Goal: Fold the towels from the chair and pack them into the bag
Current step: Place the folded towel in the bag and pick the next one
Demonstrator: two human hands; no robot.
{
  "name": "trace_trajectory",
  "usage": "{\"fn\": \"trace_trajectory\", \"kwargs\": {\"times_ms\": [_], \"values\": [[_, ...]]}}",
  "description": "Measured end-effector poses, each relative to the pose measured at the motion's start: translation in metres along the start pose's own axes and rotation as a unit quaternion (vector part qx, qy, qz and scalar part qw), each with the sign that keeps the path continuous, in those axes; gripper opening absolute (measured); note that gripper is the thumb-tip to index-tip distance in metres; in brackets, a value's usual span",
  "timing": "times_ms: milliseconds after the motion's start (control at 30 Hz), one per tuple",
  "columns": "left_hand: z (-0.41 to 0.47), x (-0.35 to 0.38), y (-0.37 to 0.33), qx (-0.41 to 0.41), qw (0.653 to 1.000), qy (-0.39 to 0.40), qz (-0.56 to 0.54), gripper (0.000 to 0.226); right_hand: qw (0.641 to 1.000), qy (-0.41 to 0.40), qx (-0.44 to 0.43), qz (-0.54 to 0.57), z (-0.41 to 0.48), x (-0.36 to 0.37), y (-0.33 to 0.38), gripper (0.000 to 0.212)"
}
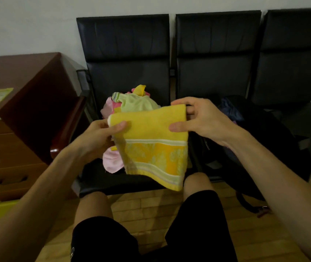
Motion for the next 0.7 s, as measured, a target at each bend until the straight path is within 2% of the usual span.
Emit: {"fn": "trace_trajectory", "kwargs": {"times_ms": [33,133,300,467,567,700], "values": [[0.001,-0.001,-0.005,0.011,1.0,0.014,0.0,0.014,1.0,0.0,-0.007,-0.024,-0.001,-0.001,0.005,0.067],[0.004,-0.002,-0.016,0.034,0.998,0.047,0.02,0.042,0.995,-0.037,-0.043,-0.083,-0.001,-0.004,0.022,0.065],[0.016,0.004,-0.027,0.072,0.997,0.01,0.024,0.031,0.981,-0.113,-0.087,-0.134,-0.004,-0.02,0.038,0.046],[0.023,0.023,-0.037,0.139,0.987,-0.019,0.078,0.033,0.976,-0.145,-0.06,-0.148,-0.004,-0.05,0.017,0.024],[0.024,0.043,-0.045,0.211,0.971,-0.034,0.104,0.035,0.983,-0.137,-0.033,-0.115,-0.004,-0.069,-0.005,0.012],[0.024,0.085,-0.047,0.256,0.961,-0.002,0.107,0.022,0.994,-0.102,0.009,-0.033,-0.012,-0.093,-0.033,0.018]]}}
Point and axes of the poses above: each hand's wrist, its own z-axis towards the middle knuckle, its own x-axis out of the palm, y = z × x, the point moved 7 cm from there along z, towards the middle knuckle, and after that the axes turned 14 degrees about x, right-handed, at the moved point
